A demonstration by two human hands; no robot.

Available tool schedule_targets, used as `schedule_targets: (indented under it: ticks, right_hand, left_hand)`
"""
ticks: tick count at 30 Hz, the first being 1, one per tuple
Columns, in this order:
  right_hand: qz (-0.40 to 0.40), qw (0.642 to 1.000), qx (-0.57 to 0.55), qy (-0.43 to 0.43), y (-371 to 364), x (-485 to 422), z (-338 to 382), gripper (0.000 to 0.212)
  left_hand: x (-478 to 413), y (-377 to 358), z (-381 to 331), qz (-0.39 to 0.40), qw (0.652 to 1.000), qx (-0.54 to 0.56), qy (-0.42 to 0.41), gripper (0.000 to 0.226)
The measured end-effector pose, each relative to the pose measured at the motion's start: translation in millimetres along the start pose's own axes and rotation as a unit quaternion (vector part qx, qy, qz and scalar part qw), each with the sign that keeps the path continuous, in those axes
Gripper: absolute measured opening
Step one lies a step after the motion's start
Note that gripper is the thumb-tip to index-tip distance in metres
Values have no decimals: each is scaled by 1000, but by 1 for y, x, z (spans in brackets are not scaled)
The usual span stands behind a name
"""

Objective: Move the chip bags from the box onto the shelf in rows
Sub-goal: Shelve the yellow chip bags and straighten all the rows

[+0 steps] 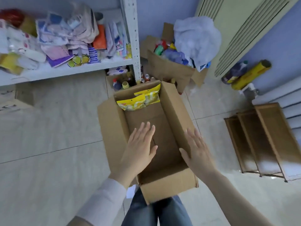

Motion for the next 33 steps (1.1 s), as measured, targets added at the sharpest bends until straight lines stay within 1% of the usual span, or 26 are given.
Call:
schedule_targets:
  ticks: [3, 7, 10, 14, 17, 20, 24, 26, 28, 30, 33]
  right_hand:
    - [-5, 998, 19, 58, -36, -49, -5, 46]
    - [0, 992, 24, 126, -78, -114, -13, 51]
    - [-36, 985, 23, 170, -97, -162, -14, 51]
    - [-47, 975, 60, 211, -124, -218, -25, 55]
    - [-46, 971, 75, 223, -140, -250, -36, 57]
    - [-78, 957, 91, 265, -155, -290, -41, 53]
    - [-155, 929, 110, 317, -166, -340, -35, 45]
    - [-184, 916, 137, 329, -175, -355, -30, 40]
    - [-192, 913, 159, 324, -186, -367, -28, 36]
    - [-202, 909, 180, 316, -194, -375, -30, 36]
    - [-211, 891, 215, 338, -203, -382, -34, 40]
  left_hand:
    - [-24, -19, 34, -23, 999, -22, 18, 65]
    - [-52, -28, 75, -76, 995, -43, 45, 53]
    - [-82, -36, 97, -94, 992, -69, 54, 53]
    - [-125, -71, 121, -85, 989, -101, 64, 56]
    - [-153, -97, 137, -79, 987, -115, 77, 56]
    - [-188, -111, 159, -112, 984, -115, 73, 58]
    - [-232, -114, 189, -175, 975, -116, 77, 56]
    - [-246, -116, 201, -202, 969, -118, 80, 53]
    - [-255, -120, 209, -202, 968, -119, 83, 51]
    - [-261, -127, 213, -200, 968, -134, 72, 50]
    - [-267, -135, 214, -208, 970, -121, 13, 40]
Point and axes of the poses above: each hand's wrist, its own x-axis away from the middle knuckle, its own y-axis out of the back of the hand, z = x × y, the point moved 6 cm from there along -x, towards the middle knuckle, and after that the axes turned 5 degrees about y, right-handed, at the moved point
